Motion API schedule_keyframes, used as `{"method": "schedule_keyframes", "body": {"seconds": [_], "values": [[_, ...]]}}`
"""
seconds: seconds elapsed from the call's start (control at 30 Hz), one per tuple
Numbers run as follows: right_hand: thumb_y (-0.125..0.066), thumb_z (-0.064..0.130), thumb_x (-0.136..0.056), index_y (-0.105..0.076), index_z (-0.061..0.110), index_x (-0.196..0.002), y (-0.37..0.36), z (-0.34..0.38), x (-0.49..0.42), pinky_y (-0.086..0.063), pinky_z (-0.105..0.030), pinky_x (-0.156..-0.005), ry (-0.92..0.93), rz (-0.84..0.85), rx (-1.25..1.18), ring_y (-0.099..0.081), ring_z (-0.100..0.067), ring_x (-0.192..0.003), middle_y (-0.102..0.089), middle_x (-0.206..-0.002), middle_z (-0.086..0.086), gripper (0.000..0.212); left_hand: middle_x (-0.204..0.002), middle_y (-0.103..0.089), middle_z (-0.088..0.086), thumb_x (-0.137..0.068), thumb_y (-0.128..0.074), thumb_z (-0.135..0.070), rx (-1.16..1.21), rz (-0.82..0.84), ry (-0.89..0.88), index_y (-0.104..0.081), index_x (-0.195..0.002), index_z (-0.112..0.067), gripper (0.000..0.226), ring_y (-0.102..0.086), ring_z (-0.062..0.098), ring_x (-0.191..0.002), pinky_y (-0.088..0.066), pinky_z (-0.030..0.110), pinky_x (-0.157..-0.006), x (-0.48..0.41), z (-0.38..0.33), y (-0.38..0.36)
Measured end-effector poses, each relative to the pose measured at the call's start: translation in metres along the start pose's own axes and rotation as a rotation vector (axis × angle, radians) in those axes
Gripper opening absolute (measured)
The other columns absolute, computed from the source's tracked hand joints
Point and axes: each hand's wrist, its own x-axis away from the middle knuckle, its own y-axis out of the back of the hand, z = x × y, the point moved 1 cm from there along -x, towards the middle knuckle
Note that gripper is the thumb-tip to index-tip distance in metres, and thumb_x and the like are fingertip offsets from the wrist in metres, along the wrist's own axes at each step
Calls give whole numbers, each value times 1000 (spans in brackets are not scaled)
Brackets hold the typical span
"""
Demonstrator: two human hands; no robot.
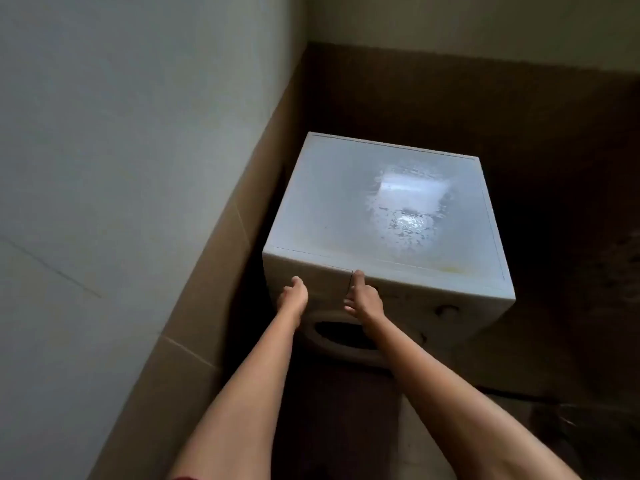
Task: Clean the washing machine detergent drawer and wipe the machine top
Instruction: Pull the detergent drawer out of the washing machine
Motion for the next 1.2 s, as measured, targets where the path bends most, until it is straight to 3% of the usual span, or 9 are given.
{"method": "schedule_keyframes", "body": {"seconds": [0.13,0.3,0.43,0.6,0.7,0.77,0.87,1.03,1.2], "values": [[-37,63,-92,-39,-6,-135,-24,-6,-28,-50,-37,-93,-215,67,-439,-55,-35,-118,-50,-132,-27,82,-157,-23,12,-102,-23,-48,354,136,109,-20,-151,-11,62,-30,29,-142,-29,42,-114,-29,-1,-6],[-46,68,-85,-13,14,-152,-51,-1,-47,-41,-41,-107,-332,80,-739,-37,-38,-136,-22,-153,-25,92,-158,-21,12,-89,-42,-65,547,190,178,-19,-152,-16,82,-31,29,-141,-34,41,-111,-60,-2,-7],[-56,67,-80,-16,16,-151,-68,-1,-54,-36,-44,-111,-369,78,-851,-27,-36,-141,-16,-158,-15,96,-159,-14,11,-80,-55,-68,662,197,200,-14,-153,-18,98,-23,33,-144,-33,44,-112,-77,-3,-9],[-73,53,-74,-32,8,-142,-78,0,-65,-39,-41,-109,-454,25,-978,-40,-31,-134,-34,-147,-19,92,-154,-29,13,-74,-69,-60,755,173,201,-22,-150,-15,100,-32,32,-139,-34,46,-113,-93,-8,-13],[-79,43,-72,-45,5,-122,-83,-1,-69,-48,-38,-96,-493,40,-1053,-51,-33,-119,-48,-130,-21,71,-142,-44,15,-73,-74,-53,797,172,199,-33,-144,-11,92,-44,32,-129,-40,44,-107,-101,-11,-16],[-79,39,-73,-48,3,-106,-84,1,-71,-51,-39,-86,-502,61,-1069,-56,-34,-100,-53,-107,-21,58,-139,-47,15,-70,-77,-53,786,178,213,-35,-142,-11,93,-46,32,-127,-41,45,-106,-105,-12,-18],[-81,33,-72,-53,0,-92,-85,1,-74,-53,-45,-87,-494,79,-1117,-58,-36,-87,-57,-94,-22,47,-143,-44,13,-67,-80,-52,746,154,231,-35,-144,-12,98,-42,32,-131,-34,47,-112,-110,-14,-18],[-80,30,-72,-56,1,-118,-92,-1,-76,-47,-47,-100,-449,63,-1144,-58,-36,-113,-61,-120,-22,60,-136,-51,14,-65,-84,-42,817,139,214,-40,-140,-10,93,-51,32,-123,-42,47,-106,-115,-15,-22],[-82,32,-69,-48,1,-129,-100,-2,-74,-49,-47,-97,-376,-78,-1087,-58,-36,-113,-57,-125,-21,75,-129,-55,17,-66,-84,-41,836,158,178,-40,-137,-8,90,-55,34,-117,-46,49,-101,-113,-9,-24]]}}
